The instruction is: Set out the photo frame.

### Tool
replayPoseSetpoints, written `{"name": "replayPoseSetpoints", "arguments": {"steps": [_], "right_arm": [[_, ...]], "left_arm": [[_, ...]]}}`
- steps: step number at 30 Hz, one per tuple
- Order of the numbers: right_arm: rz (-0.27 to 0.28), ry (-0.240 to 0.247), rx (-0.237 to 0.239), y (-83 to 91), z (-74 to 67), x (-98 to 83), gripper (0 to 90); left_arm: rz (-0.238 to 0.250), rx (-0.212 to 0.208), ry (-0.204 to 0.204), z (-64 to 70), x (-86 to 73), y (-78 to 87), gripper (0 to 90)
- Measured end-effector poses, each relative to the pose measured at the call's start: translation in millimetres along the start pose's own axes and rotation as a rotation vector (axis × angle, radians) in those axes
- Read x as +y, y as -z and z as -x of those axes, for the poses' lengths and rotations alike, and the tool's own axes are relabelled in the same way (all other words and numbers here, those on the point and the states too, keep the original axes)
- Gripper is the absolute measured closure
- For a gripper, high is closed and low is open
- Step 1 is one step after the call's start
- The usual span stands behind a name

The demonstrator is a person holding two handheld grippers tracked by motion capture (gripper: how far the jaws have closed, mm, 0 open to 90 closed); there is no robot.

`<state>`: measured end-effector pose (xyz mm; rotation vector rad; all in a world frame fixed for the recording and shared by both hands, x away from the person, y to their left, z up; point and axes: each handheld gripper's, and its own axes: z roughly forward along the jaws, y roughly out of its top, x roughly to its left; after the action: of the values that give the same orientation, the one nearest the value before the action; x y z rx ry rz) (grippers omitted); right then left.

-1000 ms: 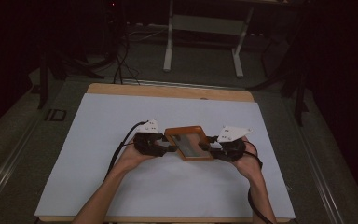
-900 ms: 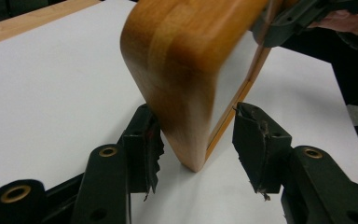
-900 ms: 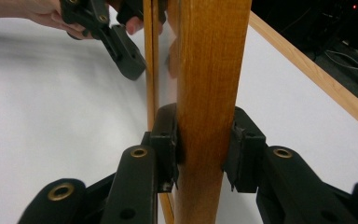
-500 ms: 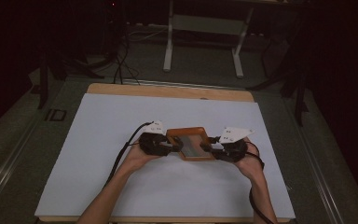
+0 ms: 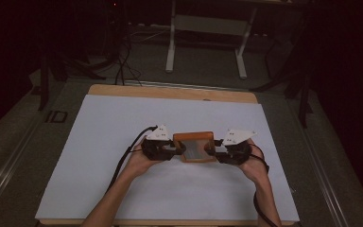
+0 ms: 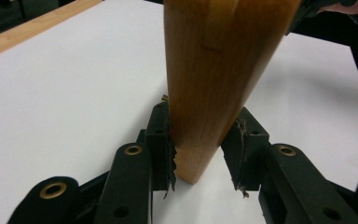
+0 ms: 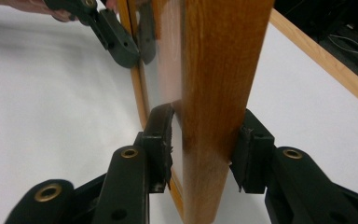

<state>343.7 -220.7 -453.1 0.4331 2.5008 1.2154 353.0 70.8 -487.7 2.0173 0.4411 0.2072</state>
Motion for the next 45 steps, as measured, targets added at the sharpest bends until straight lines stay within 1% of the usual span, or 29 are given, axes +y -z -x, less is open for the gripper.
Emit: {"name": "replayPoseSetpoints", "arguments": {"steps": [6,7,9,10,11,17,18,23,29,31,34,38,42,45], "right_arm": [[0.013,-0.006,0.007,-3.4,-1.5,1.7,62.2],[0.026,-0.016,0.020,-5.3,-2.5,3.7,62.2],[0.029,-0.019,0.023,-5.7,-2.8,4.1,62.2],[0.038,-0.027,0.030,-7.4,-3.6,4.8,62.1],[0.040,-0.030,0.032,-8.3,-4.0,5.1,62.2],[0.049,-0.052,0.040,-14.8,-6.7,7.1,62.2],[0.053,-0.062,0.045,-15.7,-7.0,7.3,62.1],[0.080,-0.097,0.072,-21.5,-8.3,9.4,62.1],[0.092,-0.162,0.098,-29.7,-8.7,10.7,62.2],[0.093,-0.190,0.111,-32.7,-8.3,10.1,62.1],[0.093,-0.220,0.125,-37.8,-7.4,9.3,61.7],[0.083,-0.244,0.135,-46.5,-6.5,10.1,60.9],[0.084,-0.263,0.147,-54.9,-6.3,9.9,60.6],[0.089,-0.288,0.160,-60.1,-5.9,8.0,60.4]], "left_arm": [[0.016,0.017,0.010,1.2,-0.3,8.9,65.5],[0.023,0.021,0.019,2.1,-0.4,12.9,65.5],[0.024,0.027,0.024,2.6,-0.4,16.4,65.5],[0.027,0.031,0.035,3.0,-0.5,20.0,65.2],[0.027,0.031,0.035,3.0,-0.5,20.0,65.2],[0.032,0.046,0.069,1.1,-1.2,31.1,64.5],[0.036,0.045,0.076,0.9,-1.4,32.8,64.5],[0.051,0.042,0.117,-2.2,-3.3,42.6,64.4],[0.062,0.034,0.182,-8.9,-6.8,48.7,64.0],[0.060,0.038,0.199,-10.5,-7.9,49.9,64.0],[0.054,0.039,0.230,-13.0,-10.1,51.6,64.0],[0.044,0.047,0.274,-16.2,-15.2,53.5,63.9],[0.037,0.058,0.295,-19.1,-19.6,55.9,63.8],[0.032,0.065,0.316,-20.5,-21.8,57.0,63.8]]}}
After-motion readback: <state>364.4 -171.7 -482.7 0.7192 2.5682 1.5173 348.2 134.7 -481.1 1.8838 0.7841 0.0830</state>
